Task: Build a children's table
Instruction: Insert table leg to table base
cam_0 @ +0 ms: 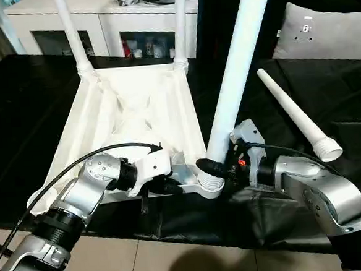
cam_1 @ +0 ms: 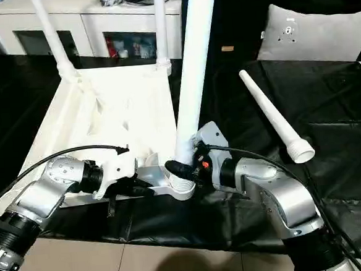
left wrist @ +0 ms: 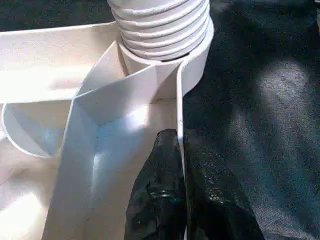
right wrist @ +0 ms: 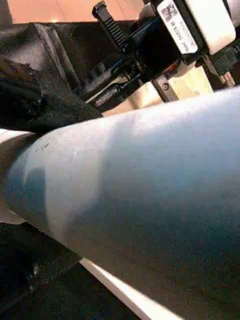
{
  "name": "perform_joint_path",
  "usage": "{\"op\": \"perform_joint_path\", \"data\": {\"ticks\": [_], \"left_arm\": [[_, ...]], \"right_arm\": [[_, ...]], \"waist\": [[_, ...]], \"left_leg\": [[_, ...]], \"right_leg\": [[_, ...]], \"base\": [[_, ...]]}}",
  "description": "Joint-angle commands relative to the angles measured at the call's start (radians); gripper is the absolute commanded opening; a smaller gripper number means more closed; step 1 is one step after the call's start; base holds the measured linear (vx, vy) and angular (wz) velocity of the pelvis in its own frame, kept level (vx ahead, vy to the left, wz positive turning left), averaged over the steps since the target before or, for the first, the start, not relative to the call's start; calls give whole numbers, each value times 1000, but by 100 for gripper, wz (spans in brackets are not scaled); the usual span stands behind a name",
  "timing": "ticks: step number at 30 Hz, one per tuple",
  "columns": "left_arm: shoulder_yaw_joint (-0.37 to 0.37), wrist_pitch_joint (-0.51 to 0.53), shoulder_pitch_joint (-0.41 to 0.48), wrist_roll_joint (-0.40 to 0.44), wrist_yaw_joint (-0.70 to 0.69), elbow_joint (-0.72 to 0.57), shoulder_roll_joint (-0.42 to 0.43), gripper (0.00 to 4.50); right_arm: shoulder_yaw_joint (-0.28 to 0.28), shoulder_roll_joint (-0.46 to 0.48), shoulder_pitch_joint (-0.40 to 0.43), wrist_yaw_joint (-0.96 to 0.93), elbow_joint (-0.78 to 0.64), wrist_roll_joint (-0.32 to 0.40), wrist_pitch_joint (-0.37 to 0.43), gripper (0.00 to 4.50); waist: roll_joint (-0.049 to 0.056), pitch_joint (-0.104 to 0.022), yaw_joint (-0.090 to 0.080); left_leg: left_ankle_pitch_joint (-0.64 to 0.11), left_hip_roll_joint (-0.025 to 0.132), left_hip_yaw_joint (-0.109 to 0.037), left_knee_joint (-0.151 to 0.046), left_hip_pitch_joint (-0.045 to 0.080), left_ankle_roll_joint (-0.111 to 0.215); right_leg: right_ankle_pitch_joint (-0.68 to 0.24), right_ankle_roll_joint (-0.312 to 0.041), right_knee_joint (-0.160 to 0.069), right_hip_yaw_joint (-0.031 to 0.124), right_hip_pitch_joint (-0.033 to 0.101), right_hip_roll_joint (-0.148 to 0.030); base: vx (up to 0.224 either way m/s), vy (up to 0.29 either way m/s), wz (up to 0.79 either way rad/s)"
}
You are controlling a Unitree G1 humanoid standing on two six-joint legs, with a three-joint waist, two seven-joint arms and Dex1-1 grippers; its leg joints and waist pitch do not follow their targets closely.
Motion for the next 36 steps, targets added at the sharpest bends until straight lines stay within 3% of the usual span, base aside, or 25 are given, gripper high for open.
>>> {"op": "perform_joint_path", "data": {"ticks": [1, 6, 14, 20, 22, 23, 25, 26, 36], "left_arm": [[9, -5, -5, 4, -14, -35, 13, 0], [11, -1, -8, 5, -19, -42, 14, 0], [22, 2, -13, 6, -6, -19, 7, 0], [29, 6, -17, 7, 10, -6, -2, 0], [29, 4, -21, 11, 13, 1, -2, 0], [28, 2, -25, 16, 15, 8, -2, 0], [28, 0, -28, 18, 15, 11, -3, 0], [28, -1, -31, 19, 16, 15, -4, 0], [20, -22, -46, 33, 9, 34, -1, 0]], "right_arm": [[11, 10, -5, 1, 41, -9, -3, 191], [-6, 35, 3, 11, 131, -1, -31, 191], [-97, 67, 107, 8, 171, 58, -72, 190], [-111, 91, 170, -8, 148, 61, -121, 190], [-103, 93, 194, -17, 130, 43, -151, 190], [-73, 77, 210, -25, 120, -2, -189, 190], [-28, 49, 215, -32, 124, -66, -229, 190], [-6, 35, 213, -33, 130, -96, -247, 190], [77, -8, 165, 18, 169, -156, -260, 190]], "waist": [[-5, -67, 5], [-6, -65, 3], [-6, -67, 9], [0, -66, 14], [-1, -64, 14], [7, -61, 14], [1, -59, 11], [6, -58, 10], [2, -56, 6]], "left_leg": [[-148, 73, -17, -83, 16, 18], [-200, 74, -18, -86, 18, -5], [-188, 74, -15, -87, 19, 3], [-215, 75, -14, -90, 23, -7], [-226, 75, -15, -93, 23, -10], [-266, 75, -16, -96, 25, -22], [-286, 74, -17, -99, 24, -33], [-305, 73, -18, -98, 27, -39], [-352, 74, -22, -100, 29, -36]], "right_leg": [[-109, -278, -58, 48, 45, -78], [-161, -271, -63, 49, 43, -78], [-127, -275, -62, 51, 45, -77], [-160, -266, -67, 52, 41, -76], [-169, -262, -68, 51, 40, -75], [-209, -253, -73, 52, 38, -76], [-249, -238, -76, 53, 39, -74], [-281, -230, -80, 53, 36, -75], [-342, -213, -87, 56, 32, -76]], "base": [[0, 0, 0], [0, 0, 0], [0, 0, 0], [0, 0, 0], [0, 0, 0], [0, 0, 0], [0, 0, 0], [0, 0, 0], [0, 0, 0]]}}
